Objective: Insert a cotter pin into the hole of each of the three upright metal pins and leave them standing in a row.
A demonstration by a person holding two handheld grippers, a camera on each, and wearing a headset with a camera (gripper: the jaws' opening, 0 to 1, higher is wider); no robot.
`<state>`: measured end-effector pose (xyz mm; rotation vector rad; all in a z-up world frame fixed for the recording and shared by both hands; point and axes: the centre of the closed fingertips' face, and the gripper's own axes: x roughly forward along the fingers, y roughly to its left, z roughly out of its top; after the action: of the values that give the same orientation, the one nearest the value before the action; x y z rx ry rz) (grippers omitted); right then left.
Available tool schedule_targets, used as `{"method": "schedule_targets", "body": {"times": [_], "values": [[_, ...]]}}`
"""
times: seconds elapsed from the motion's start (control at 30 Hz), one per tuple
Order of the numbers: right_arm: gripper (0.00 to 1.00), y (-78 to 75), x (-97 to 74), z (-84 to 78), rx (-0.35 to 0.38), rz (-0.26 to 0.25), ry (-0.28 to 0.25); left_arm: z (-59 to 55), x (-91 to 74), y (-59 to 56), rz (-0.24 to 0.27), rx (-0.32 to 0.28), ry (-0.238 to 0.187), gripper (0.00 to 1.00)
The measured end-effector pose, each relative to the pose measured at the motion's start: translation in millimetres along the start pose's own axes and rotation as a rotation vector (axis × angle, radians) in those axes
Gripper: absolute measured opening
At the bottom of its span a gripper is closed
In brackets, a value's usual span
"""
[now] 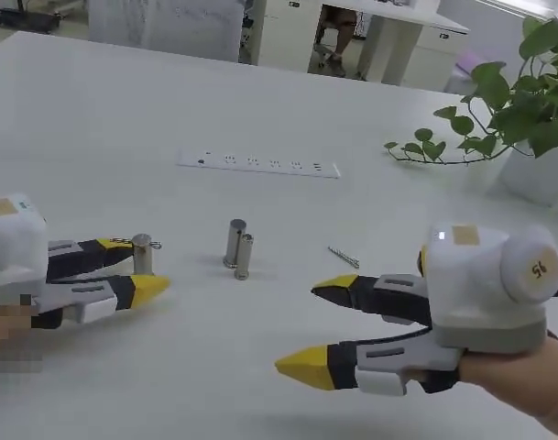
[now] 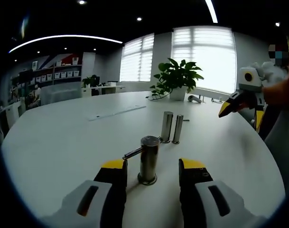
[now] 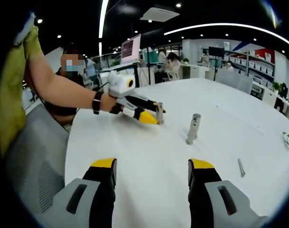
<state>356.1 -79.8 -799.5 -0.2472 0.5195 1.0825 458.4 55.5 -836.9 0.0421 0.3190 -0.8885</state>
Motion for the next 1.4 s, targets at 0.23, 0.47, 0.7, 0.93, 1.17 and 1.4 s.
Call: {"method": "schedule_targets", "body": {"times": [0.23,0.47,0.7,0.93,1.17,1.4], "values": [[0.62,0.8,-0.4,-0.2,-0.001,-0.001,0.0,-0.8,-3.0,3.0,0.02,-0.027,-0.003,0.53],[0.62,0.3,-0.5,-0.5,0.001,-0.003,0.001,0.3,-10.9,2.9,0.036,-0.04,0.0,0.59],[0.62,0.7,-1.7,2.0,-0.002,-0.003,-0.007,5.9,-28.7,0.9,0.058,-0.051,-0.017,0.6],[0.62,1.1,-2.7,4.5,-0.006,-0.003,-0.014,19.0,-46.0,-7.7,0.073,-0.046,-0.047,0.6],[0.61,-4.6,-4.5,9.9,-0.01,-0.018,-0.027,28.1,-65.5,-22.5,0.078,-0.038,-0.063,0.6],[0.59,-13.8,-2.4,17.6,-0.012,-0.035,-0.043,30.1,-81.1,-47.9,0.064,-0.042,-0.063,0.6]]}}
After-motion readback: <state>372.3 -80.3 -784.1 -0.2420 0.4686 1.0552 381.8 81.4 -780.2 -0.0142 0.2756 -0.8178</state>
